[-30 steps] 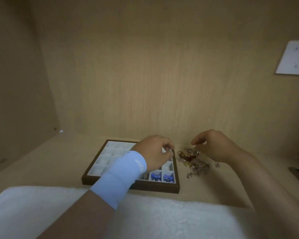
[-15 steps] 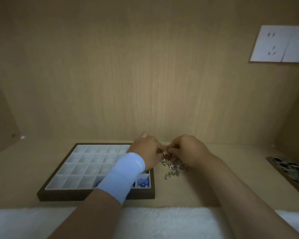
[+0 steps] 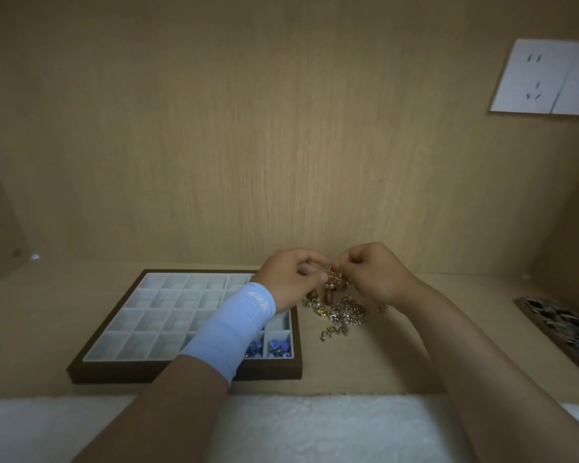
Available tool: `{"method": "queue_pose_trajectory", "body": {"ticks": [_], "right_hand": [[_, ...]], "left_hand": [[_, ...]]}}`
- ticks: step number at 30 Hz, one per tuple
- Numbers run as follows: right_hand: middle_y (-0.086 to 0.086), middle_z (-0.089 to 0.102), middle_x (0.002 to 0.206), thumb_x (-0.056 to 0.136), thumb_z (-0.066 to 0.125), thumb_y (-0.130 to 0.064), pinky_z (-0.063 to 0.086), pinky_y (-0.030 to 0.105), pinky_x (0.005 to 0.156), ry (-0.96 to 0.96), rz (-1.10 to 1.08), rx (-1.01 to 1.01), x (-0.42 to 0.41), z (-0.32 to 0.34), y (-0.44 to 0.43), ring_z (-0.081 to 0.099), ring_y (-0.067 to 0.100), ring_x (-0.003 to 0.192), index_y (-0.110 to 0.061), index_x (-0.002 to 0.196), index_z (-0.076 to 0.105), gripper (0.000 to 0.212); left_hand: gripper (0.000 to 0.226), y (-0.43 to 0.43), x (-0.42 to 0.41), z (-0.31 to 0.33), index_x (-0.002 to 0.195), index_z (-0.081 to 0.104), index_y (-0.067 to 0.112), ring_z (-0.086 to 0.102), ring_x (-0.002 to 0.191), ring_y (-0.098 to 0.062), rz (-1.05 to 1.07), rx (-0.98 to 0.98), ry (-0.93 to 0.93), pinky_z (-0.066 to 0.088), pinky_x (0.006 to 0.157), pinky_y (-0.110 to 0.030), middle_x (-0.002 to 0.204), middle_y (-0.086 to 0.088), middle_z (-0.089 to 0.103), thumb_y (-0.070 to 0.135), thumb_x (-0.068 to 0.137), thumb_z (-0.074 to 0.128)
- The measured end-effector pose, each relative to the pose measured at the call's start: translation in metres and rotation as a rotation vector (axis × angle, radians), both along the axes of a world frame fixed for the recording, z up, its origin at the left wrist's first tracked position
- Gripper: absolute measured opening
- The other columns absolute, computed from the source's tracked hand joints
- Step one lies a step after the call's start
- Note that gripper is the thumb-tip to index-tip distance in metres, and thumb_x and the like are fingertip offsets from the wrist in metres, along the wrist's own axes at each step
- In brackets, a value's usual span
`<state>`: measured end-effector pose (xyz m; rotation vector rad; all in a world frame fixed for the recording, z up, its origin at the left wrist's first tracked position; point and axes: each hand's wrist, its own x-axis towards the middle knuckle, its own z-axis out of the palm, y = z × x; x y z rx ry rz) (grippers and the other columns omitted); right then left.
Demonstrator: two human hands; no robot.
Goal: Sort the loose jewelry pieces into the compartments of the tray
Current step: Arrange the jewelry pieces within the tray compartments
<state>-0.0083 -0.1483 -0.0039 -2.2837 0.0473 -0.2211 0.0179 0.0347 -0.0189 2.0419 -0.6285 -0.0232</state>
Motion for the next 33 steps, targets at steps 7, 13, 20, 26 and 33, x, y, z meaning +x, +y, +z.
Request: {"method": "queue_pose_trajectory", "body": {"ticks": [7,13,20,26,33], "right_hand": [[0.016,0.062,0.066,0.099,0.057,-0.015,0.036,0.025,0.042,0.092,0.028,0.258,-0.008,0.008,0.010,0.049,0.020,0.046,-0.003,0.090,0.071,0.021],[0.013,0.074,0.087,0.096,0.049,-0.004,0.046,0.027,0.047,0.220,0.199,0.521,-0.010,0.015,0.011,0.065,0.021,0.063,-0.007,0.113,0.069,0.026],[0.014,0.073,0.078,0.086,0.074,-0.001,0.051,0.024,0.049,0.216,0.190,0.480,-0.009,0.011,0.009,0.065,0.016,0.058,-0.004,0.112,0.066,0.027],[0.022,0.074,0.081,0.083,0.077,0.000,0.047,0.024,0.041,0.089,0.063,0.365,-0.010,0.014,0.013,0.063,0.017,0.050,-0.007,0.108,0.058,0.033],[-0.001,0.072,0.069,0.082,0.079,-0.006,0.047,0.020,0.048,-0.264,0.089,0.087,-0.008,0.017,0.023,0.061,0.006,0.049,-0.018,0.080,0.071,0.015]], "left_hand": [[0.013,0.002,-0.002,0.007,0.094,0.069,0.022,0.070,0.076,-0.004,0.008,-0.156,0.087,0.057,0.076,-0.025,0.076,0.006,0.074,0.016,0.084,0.075],[0.013,0.004,-0.001,0.011,0.089,0.072,0.018,0.068,0.068,-0.010,0.020,-0.295,0.191,0.055,0.072,-0.024,0.078,-0.002,0.075,0.007,0.084,0.074],[0.009,0.005,-0.002,0.015,0.088,0.069,0.015,0.060,0.053,-0.003,0.073,-0.335,0.254,0.046,0.050,-0.012,0.070,0.001,0.069,0.007,0.085,0.072],[0.036,0.007,-0.002,0.014,0.120,0.064,0.026,0.060,0.063,-0.006,-0.006,-0.202,0.228,0.044,0.059,-0.013,0.074,0.000,0.066,0.008,0.089,0.067],[0.020,0.010,0.001,0.025,0.112,0.068,0.024,0.065,0.067,-0.013,0.040,-0.319,0.348,0.044,0.058,-0.023,0.088,0.002,0.076,0.024,0.092,0.067]]}}
